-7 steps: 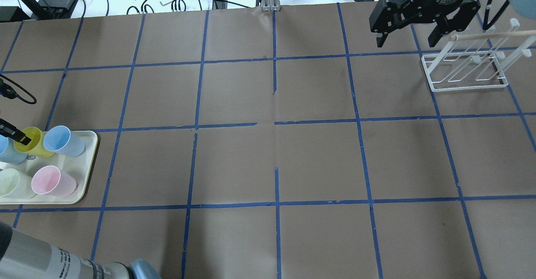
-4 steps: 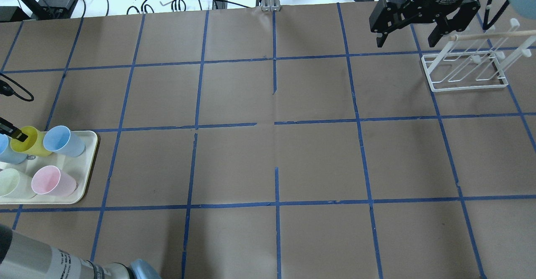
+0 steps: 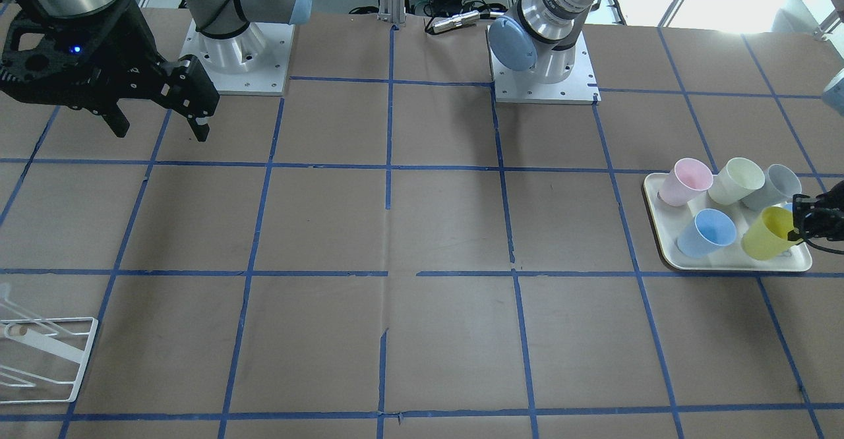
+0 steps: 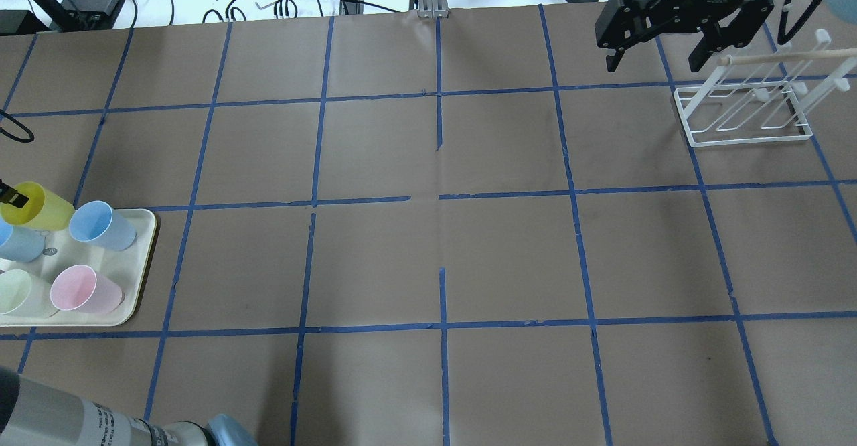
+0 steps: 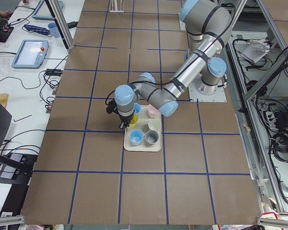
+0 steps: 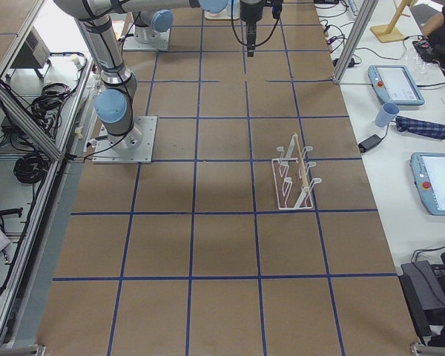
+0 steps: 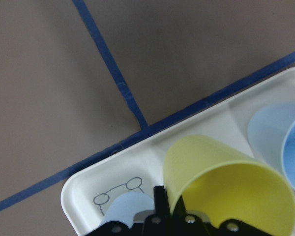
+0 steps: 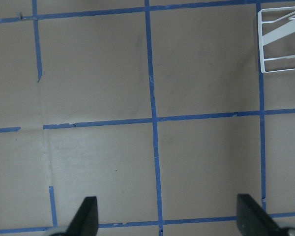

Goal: Transfer IKEA cup to right arm and place on rack

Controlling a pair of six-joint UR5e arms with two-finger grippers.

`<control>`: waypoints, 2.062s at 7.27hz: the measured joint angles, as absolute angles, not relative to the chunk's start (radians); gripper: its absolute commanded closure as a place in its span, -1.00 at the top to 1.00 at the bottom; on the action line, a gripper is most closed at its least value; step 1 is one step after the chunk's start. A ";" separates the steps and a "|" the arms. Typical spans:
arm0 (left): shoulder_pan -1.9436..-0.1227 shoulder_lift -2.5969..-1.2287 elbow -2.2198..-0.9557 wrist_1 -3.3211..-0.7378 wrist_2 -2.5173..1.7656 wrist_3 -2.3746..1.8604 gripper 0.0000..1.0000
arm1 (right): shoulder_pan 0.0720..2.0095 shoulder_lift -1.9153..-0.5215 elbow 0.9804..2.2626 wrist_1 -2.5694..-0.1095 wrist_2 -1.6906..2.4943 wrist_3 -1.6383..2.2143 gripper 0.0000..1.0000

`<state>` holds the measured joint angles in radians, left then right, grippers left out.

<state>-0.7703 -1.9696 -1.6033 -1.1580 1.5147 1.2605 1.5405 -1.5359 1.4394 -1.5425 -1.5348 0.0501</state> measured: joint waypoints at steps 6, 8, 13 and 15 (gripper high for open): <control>-0.879 -1.817 -1.464 -1.864 1.021 1.077 -1.00 | 1.300 -1.539 1.439 -1.201 -1.071 0.009 1.00; -0.974 -1.791 -1.481 -2.118 0.812 1.016 -1.00 | 1.214 -1.542 1.440 -1.082 -0.924 -0.042 1.00; -1.231 -1.690 -1.671 -2.412 0.308 1.005 -1.00 | 1.217 -1.612 1.450 -0.805 -0.538 -0.029 1.00; -1.302 -1.640 -1.726 -2.462 0.212 1.007 -1.00 | 1.265 -1.610 1.456 -0.789 -0.440 -0.025 1.00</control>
